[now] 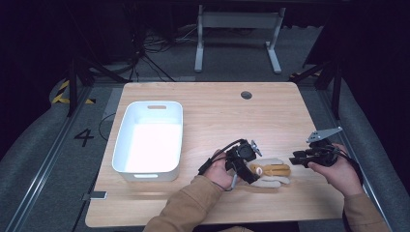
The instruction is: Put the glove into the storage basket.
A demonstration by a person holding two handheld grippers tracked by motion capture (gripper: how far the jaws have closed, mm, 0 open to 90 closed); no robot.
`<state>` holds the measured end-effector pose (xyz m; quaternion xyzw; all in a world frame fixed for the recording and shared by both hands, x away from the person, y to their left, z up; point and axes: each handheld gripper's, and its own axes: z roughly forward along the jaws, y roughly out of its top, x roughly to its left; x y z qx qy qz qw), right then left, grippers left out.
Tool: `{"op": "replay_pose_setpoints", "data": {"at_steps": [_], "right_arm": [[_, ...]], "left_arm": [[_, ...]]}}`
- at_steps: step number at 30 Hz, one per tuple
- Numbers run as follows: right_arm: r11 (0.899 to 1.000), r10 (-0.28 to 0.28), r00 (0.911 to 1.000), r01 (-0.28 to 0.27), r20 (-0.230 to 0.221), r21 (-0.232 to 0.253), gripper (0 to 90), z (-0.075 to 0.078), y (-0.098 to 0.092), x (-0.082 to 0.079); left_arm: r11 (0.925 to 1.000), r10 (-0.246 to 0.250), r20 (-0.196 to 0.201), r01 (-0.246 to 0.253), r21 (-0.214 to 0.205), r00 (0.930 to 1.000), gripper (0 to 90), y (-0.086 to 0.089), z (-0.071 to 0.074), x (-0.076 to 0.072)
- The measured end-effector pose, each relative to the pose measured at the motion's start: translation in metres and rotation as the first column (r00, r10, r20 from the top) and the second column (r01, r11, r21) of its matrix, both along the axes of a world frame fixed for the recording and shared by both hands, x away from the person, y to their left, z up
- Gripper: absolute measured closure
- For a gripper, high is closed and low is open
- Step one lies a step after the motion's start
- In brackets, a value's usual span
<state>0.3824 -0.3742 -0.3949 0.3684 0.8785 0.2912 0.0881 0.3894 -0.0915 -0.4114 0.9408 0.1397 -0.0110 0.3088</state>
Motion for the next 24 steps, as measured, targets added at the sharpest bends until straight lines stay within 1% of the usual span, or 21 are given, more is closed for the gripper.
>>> {"op": "replay_pose_setpoints", "data": {"at_steps": [1,2,6,8,10,11,13,19,20,22,24], "right_arm": [[1.000,0.000,1.0000,0.000,0.001,0.000,63.7,0.000,0.000,0.000],[1.000,0.000,1.0000,0.000,0.000,0.001,63.5,0.000,0.000,0.000],[1.000,-0.005,1.0000,0.005,0.001,0.001,62.8,0.000,0.000,0.000],[1.000,-0.003,1.0000,0.003,0.001,0.003,62.1,0.000,0.000,0.000],[1.000,-0.004,1.0000,0.004,0.001,0.004,61.8,0.000,0.000,0.000],[1.000,-0.005,1.0000,0.005,0.002,0.004,61.7,0.000,0.000,0.000],[1.000,-0.005,1.0000,0.005,0.003,0.005,61.5,0.000,0.000,0.000],[1.000,-0.002,1.0000,0.002,-0.002,0.008,60.4,0.000,0.001,0.000],[1.000,-0.003,1.0000,0.003,-0.002,0.008,60.3,0.000,0.001,0.000],[1.000,-0.003,1.0000,0.003,-0.001,0.007,60.0,-0.001,0.002,0.000],[1.000,-0.003,1.0000,0.003,-0.001,0.007,59.8,-0.001,0.002,0.000]], "left_arm": [[1.0000,0.000,0.002,0.000,-0.002,1.0000,22.3,-0.001,0.000,0.000],[1.0000,-0.003,0.016,0.003,-0.002,0.9999,21.9,-0.002,0.000,0.001],[0.9998,0.004,-0.008,-0.003,0.019,1.0000,20.5,-0.005,-0.006,0.007],[0.9988,0.003,-0.009,-0.003,0.048,1.0000,20.4,-0.008,-0.010,0.008],[0.9979,-0.007,-0.012,0.008,0.064,0.9999,19.7,-0.010,-0.014,0.007],[0.9972,-0.018,-0.003,0.018,0.073,0.9998,18.3,-0.011,-0.015,0.006],[0.9965,-0.026,-0.001,0.026,0.080,0.9997,16.7,-0.012,-0.016,0.006],[0.9940,-0.036,0.007,0.035,0.103,0.9993,13.4,-0.012,-0.023,0.006],[0.9936,-0.033,-0.005,0.033,0.108,0.9995,12.8,-0.012,-0.025,0.007],[0.9935,-0.037,-0.011,0.038,0.107,0.9992,12.5,-0.012,-0.030,0.009],[0.9943,-0.036,-0.028,0.039,0.100,0.9990,12.2,-0.011,-0.033,0.010]]}}
